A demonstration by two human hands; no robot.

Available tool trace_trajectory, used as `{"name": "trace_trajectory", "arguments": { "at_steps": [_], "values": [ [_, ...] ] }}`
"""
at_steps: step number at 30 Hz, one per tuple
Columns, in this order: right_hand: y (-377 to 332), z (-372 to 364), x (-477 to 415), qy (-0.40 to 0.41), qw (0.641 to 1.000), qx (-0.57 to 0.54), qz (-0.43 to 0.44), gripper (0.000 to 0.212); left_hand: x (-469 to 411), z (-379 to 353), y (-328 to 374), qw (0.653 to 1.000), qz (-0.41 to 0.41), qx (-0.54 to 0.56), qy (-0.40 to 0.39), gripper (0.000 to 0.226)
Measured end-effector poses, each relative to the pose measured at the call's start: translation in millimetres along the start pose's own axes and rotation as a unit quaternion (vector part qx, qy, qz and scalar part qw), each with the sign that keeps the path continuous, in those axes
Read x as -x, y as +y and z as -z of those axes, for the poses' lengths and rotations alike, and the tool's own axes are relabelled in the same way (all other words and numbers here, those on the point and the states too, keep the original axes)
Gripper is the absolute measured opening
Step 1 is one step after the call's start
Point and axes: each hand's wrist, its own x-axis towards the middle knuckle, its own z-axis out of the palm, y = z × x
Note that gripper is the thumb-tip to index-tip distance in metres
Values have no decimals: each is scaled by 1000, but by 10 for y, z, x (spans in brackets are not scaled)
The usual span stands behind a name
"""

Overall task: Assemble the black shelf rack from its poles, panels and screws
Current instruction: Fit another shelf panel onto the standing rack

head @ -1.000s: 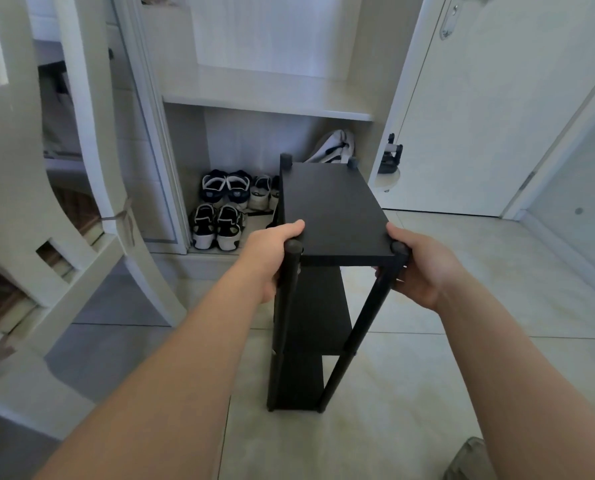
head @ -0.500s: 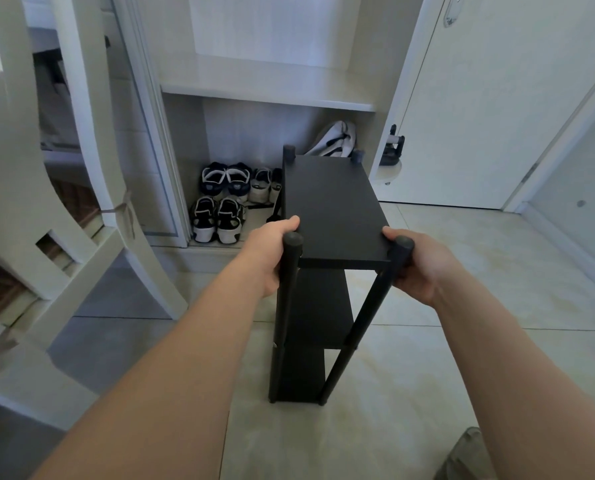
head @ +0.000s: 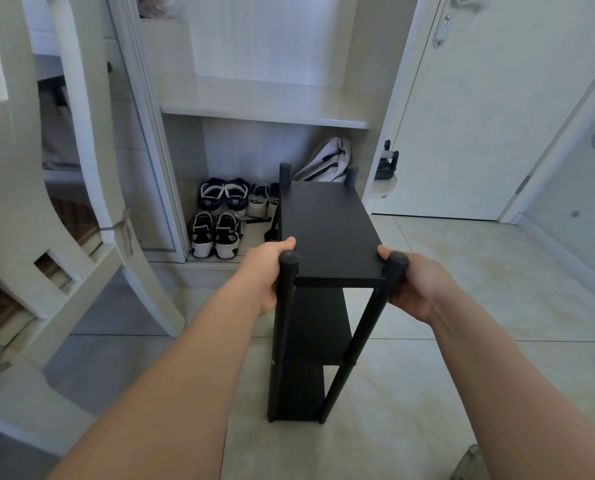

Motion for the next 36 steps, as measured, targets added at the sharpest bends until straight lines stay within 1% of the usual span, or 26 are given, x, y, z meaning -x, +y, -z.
{"name": "trace_trajectory", "arguments": {
  "at_steps": [7,12,17,20,22,24,26,27,28,29,30,31,32,33,34,35,36],
  "values": [
    [30,-4,4,5,1000,-13,-1,13,0,-5,-11,1000,-1,-12,13,25],
    [49,-31,21,29,1000,-4,1,17,12,-20,-7,1000,2,-11,13,25],
    [48,-39,27,23,1000,-2,-1,16,42,-20,17,1000,7,-14,16,23],
    [56,-41,42,27,1000,3,1,17,73,-18,6,1000,4,-16,15,28],
    [55,-29,57,34,999,18,11,19,79,10,3,1000,7,-25,-6,36],
    [36,-6,96,44,997,58,30,30,81,86,13,999,15,-34,-27,43],
    [0,40,146,55,989,112,81,35,67,232,14,998,19,-34,-52,43],
    [-20,70,178,59,981,138,120,32,55,322,3,996,20,-49,-75,43],
    [-38,100,215,59,971,164,161,25,37,421,-21,991,23,-85,-102,46],
    [-51,129,258,57,959,192,200,18,21,514,-52,981,34,-148,-124,50],
    [-56,153,298,51,945,222,233,13,12,593,-90,961,51,-237,-135,54],
    [-54,169,334,42,931,253,260,11,7,653,-142,928,71,-339,-136,58],
    [-45,176,363,33,916,282,284,12,-7,683,-211,887,88,-432,-138,60],
    [-31,180,383,29,901,308,303,14,-30,692,-298,852,99,-494,-143,64],
    [-17,179,396,30,888,331,318,15,-54,670,-391,836,96,-519,-151,66],
    [-4,178,406,34,874,354,332,17,-77,622,-479,840,80,-513,-154,63],
    [9,178,418,40,858,378,344,21,-112,564,-565,854,54,-495,-149,54]
  ]
}}
